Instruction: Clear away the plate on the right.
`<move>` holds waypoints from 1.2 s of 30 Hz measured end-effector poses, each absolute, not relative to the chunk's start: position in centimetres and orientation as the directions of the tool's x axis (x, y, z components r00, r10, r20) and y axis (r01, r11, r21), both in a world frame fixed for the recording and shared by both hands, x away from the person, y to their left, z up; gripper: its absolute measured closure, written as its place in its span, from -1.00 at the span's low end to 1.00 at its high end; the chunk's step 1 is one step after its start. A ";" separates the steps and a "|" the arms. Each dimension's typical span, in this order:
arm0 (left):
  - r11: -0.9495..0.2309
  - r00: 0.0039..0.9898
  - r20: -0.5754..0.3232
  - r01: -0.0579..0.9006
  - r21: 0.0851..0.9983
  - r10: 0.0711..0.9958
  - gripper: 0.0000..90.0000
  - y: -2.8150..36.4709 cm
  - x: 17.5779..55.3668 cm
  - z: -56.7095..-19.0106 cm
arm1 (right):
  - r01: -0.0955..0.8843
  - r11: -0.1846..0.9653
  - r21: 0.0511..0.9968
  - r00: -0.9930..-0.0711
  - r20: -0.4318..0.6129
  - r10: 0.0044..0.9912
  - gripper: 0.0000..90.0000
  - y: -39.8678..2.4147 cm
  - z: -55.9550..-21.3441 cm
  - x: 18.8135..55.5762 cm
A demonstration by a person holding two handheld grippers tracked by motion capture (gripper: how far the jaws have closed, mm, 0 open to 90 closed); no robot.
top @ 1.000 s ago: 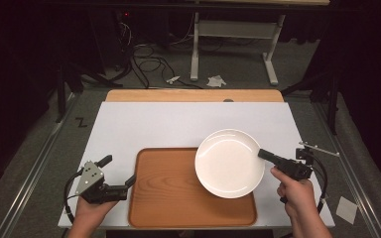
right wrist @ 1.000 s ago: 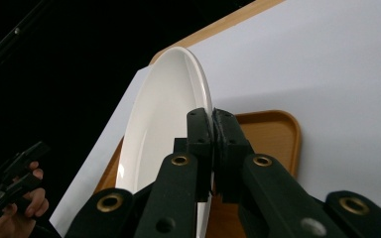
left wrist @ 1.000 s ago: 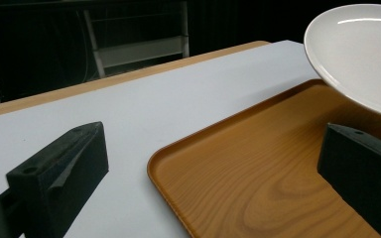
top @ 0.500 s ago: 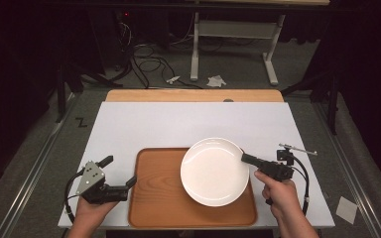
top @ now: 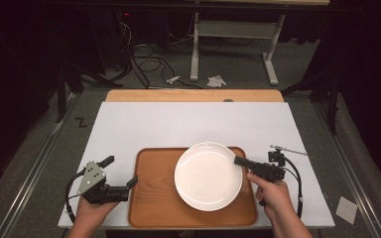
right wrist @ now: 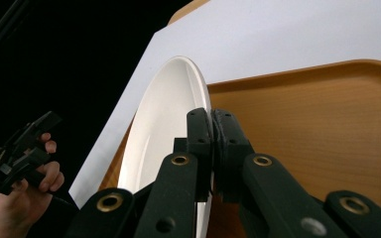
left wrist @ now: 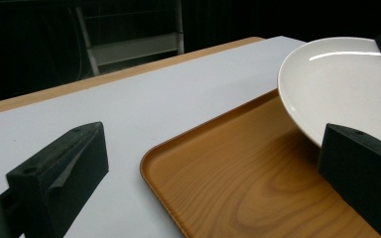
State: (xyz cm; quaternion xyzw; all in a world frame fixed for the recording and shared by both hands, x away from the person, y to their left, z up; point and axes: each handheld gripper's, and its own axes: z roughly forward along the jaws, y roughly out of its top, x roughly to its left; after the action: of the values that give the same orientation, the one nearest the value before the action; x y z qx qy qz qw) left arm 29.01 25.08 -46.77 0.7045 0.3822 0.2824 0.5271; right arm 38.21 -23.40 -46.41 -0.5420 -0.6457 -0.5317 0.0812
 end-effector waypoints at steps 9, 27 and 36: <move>-0.164 0.561 0.005 0.233 0.959 0.828 -1.00 24.7 29.1 -46.8 | 0.794 -0.137 0.593 -0.397 0.676 0.621 1.00 -22.9 -46.8 38.4; -0.151 0.557 -0.002 0.228 0.962 0.830 -1.00 24.8 29.0 -46.7 | 0.803 -0.126 0.582 -0.372 0.656 0.656 0.99 -23.3 -47.5 38.3; -0.161 0.564 0.001 0.234 0.959 0.826 -1.00 24.5 29.1 -46.8 | 0.805 -0.118 0.582 -0.366 0.643 0.672 1.00 -23.6 -47.8 38.4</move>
State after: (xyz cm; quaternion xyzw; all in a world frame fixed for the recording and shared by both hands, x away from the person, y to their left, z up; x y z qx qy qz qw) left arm 29.11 24.50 -46.77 0.7086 0.3738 0.2799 0.5290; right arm 38.39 -23.57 -47.79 -0.5589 -0.6607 -0.4966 0.0665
